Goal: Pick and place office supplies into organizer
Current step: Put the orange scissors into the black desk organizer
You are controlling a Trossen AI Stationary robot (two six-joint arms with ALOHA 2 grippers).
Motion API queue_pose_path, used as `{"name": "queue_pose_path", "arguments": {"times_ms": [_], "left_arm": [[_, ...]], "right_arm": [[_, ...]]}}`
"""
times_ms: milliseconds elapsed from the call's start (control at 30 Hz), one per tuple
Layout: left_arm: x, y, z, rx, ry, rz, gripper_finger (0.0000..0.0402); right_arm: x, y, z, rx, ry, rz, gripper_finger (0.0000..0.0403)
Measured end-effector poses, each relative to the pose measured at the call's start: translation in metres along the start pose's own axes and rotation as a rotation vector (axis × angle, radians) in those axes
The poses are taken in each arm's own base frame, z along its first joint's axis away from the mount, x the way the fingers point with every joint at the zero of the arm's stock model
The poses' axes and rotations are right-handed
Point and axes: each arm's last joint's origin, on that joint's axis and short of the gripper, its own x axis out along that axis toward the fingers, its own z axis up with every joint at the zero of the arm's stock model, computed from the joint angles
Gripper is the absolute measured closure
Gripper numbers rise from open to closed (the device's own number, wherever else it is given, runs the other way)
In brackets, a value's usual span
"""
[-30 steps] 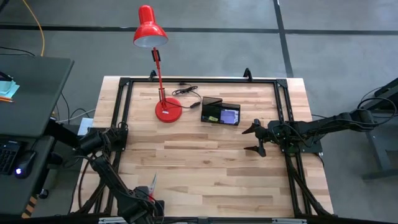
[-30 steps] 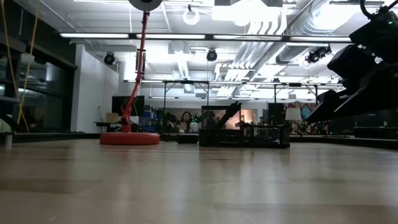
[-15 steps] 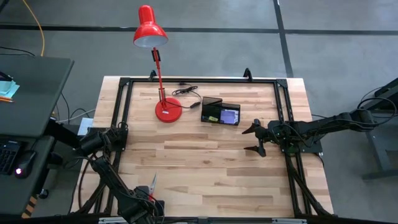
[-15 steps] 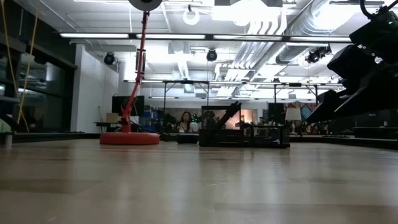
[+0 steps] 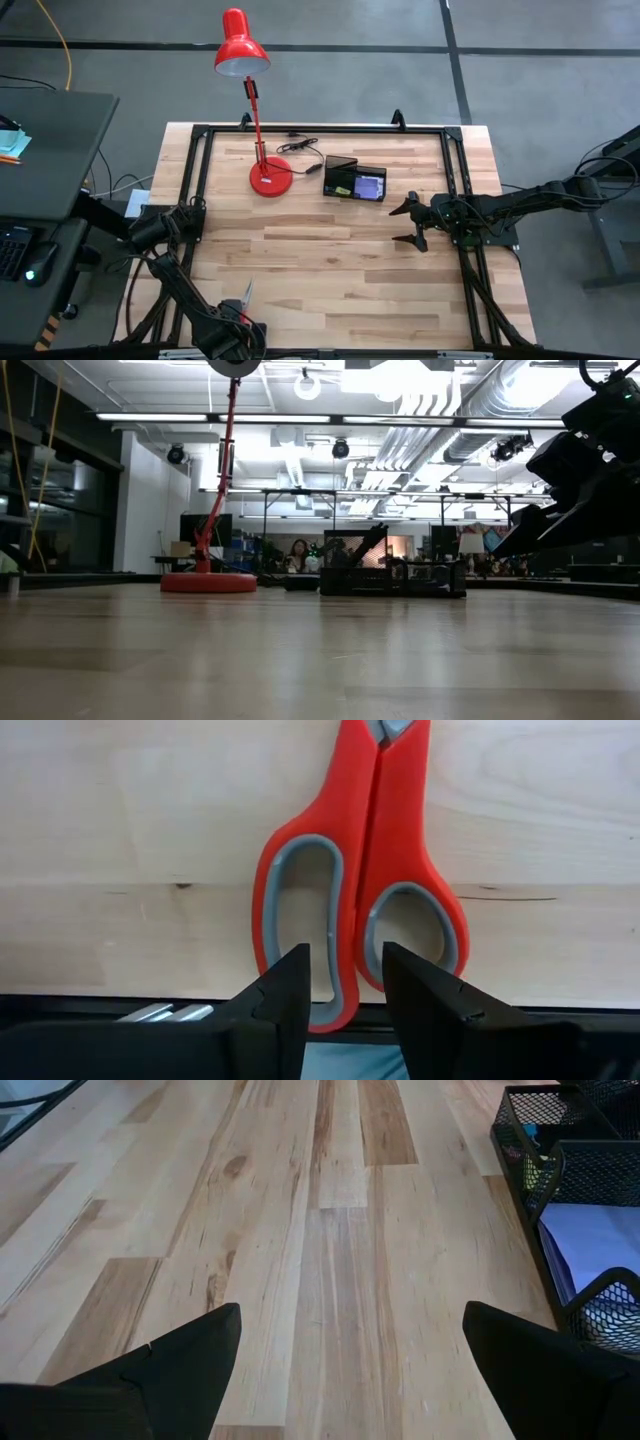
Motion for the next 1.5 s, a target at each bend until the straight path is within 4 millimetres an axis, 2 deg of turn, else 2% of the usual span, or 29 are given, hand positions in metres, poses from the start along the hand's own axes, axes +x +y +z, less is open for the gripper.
{"name": "queue_pose_path", "arguments": {"times_ms": [100,367,433,700,933,1367,1500], "left_arm": [[0.000,0.000,0.000,0.000,-0.008,-0.007,0.0304],[-0.001,0.000,0.001,-0.003,-0.009,-0.012,0.0386],[-0.001,0.000,0.001,-0.003,-0.011,-0.014,0.0395],[-0.001,-0.002,0.004,-0.007,-0.035,-0.016,0.0398],[-0.002,-0.009,0.012,0.076,-0.052,-0.002,0.0399],[-0.006,-0.017,0.034,0.255,-0.196,0.030,0.0401],[-0.017,-0.021,0.039,0.285,-0.283,0.026,0.0401]], "right_arm": [[0.000,0.000,0.000,0.000,0.000,0.000,0.0025],[0.000,0.000,0.000,0.000,0.000,0.001,0.0025],[0.000,0.000,0.000,0.000,0.000,0.001,0.0025],[0.000,0.000,0.000,-0.001,0.000,0.001,0.0025],[0.000,0.000,0.000,0.000,0.000,0.001,0.0025],[0.000,0.000,0.000,0.000,0.000,0.001,0.0025],[0.000,0.000,0.000,0.000,0.000,0.000,0.0025]]}}
